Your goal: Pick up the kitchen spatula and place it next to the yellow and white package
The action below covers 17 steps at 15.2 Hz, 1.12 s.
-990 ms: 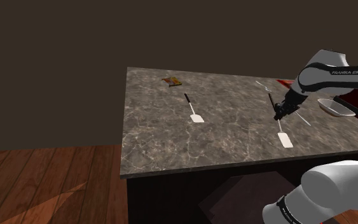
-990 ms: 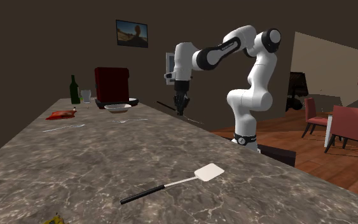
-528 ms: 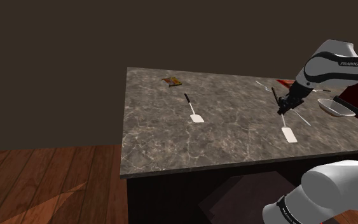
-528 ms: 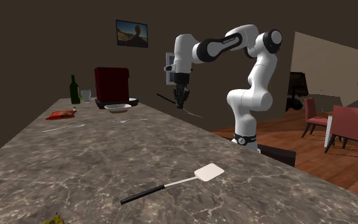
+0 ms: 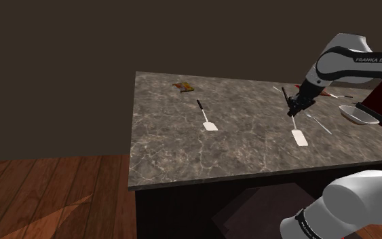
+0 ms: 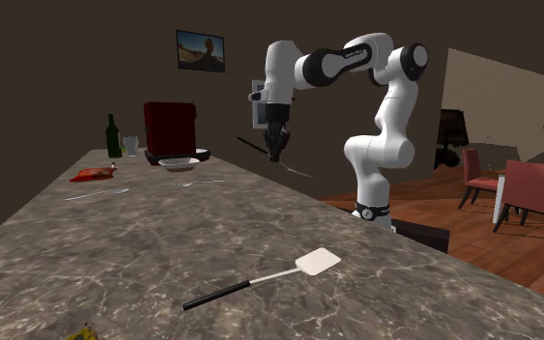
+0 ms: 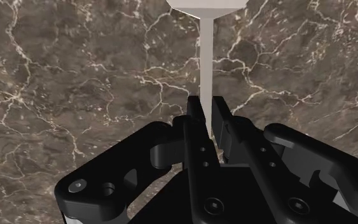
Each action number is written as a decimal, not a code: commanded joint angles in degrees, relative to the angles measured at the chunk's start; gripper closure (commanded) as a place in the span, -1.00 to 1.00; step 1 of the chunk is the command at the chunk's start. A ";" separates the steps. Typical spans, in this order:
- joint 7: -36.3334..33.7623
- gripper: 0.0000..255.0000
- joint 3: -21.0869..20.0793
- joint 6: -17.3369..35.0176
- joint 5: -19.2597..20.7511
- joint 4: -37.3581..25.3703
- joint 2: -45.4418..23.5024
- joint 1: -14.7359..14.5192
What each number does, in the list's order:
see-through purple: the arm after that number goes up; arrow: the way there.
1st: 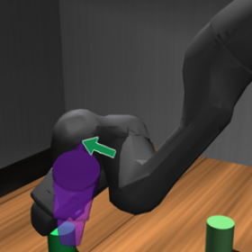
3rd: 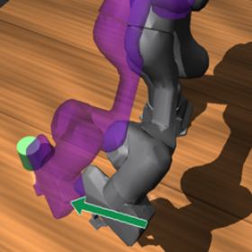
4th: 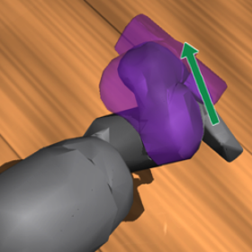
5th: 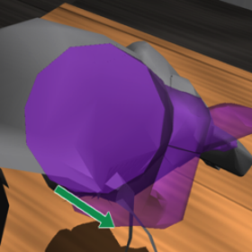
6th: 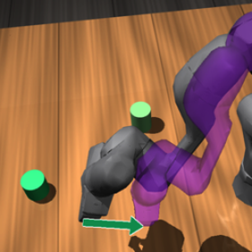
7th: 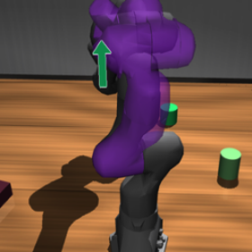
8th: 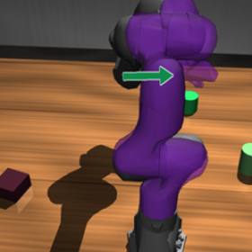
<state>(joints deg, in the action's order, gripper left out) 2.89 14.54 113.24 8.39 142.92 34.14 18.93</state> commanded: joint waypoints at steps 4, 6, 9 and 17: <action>-6.17 1.00 -4.72 1.62 -3.16 -3.48 -5.46 -3.56; -8.46 1.00 -6.44 2.10 -4.19 -5.30 -7.87 -4.82; -11.80 1.00 -8.89 2.67 -5.47 -8.50 -11.77 -6.55; -20.26 1.00 -14.58 2.86 -7.20 -19.86 -23.52 -10.37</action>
<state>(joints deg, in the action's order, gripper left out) -16.19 0.67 116.09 1.32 124.71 12.28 9.03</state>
